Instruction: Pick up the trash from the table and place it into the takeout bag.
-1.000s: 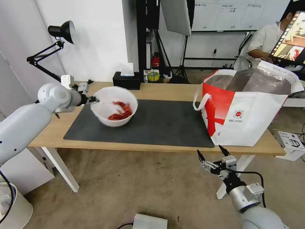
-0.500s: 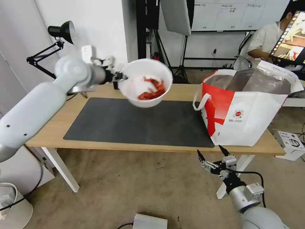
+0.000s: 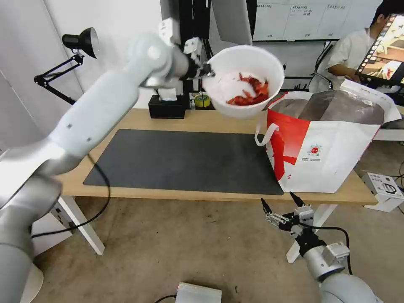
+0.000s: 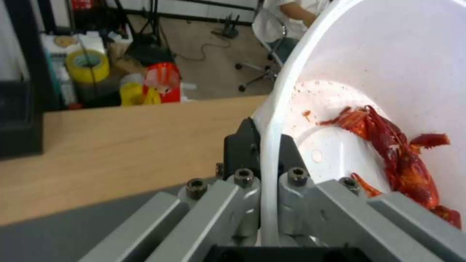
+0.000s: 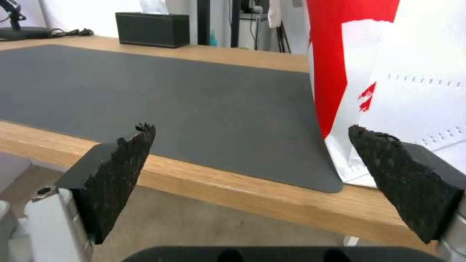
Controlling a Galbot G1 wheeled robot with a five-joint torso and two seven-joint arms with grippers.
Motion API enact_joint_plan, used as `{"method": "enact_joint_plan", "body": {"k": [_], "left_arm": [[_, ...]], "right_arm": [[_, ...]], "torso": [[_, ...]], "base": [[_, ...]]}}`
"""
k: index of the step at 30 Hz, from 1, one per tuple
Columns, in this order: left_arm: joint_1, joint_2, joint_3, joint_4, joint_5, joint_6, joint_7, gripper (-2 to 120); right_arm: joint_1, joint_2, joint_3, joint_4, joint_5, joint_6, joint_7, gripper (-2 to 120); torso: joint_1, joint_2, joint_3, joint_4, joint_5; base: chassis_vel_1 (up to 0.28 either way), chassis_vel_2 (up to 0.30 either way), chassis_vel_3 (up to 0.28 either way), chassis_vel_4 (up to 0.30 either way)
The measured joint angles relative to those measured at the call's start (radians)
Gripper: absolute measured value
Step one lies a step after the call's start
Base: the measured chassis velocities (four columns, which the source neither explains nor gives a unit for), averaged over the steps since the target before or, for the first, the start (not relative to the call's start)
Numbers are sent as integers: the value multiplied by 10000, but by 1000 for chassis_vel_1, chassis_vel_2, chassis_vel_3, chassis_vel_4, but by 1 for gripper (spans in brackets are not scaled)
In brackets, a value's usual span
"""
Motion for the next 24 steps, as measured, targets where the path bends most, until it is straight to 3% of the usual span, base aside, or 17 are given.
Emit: {"method": "enact_joint_plan", "body": {"k": [6, 14, 17, 24], "left_arm": [[-371, -1241, -107, 1060, 321, -75, -171, 0], [-345, -2131, -89, 1412, 492, -522, -312, 0], [-239, -2778, -60, 1632, 530, -947, -510, 0], [132, -3415, 252, 1792, 1025, -1460, -734, 0]], "right_arm": [[0, 0, 0, 0, 0, 0, 0, 100], [0, 0, 0, 0, 0, 0, 0, 100], [0, 0, 0, 0, 0, 0, 0, 100], [0, 0, 0, 0, 0, 0, 0, 100]], "torso": [[0, 0, 0, -2, 1], [0, 0, 0, 0, 0], [-1, 0, -1, -2, 0], [-1, 0, -1, -1, 0]], "base": [[0, 0, 0, 0], [0, 0, 0, 0], [0, 0, 0, 0], [0, 0, 0, 0]]}}
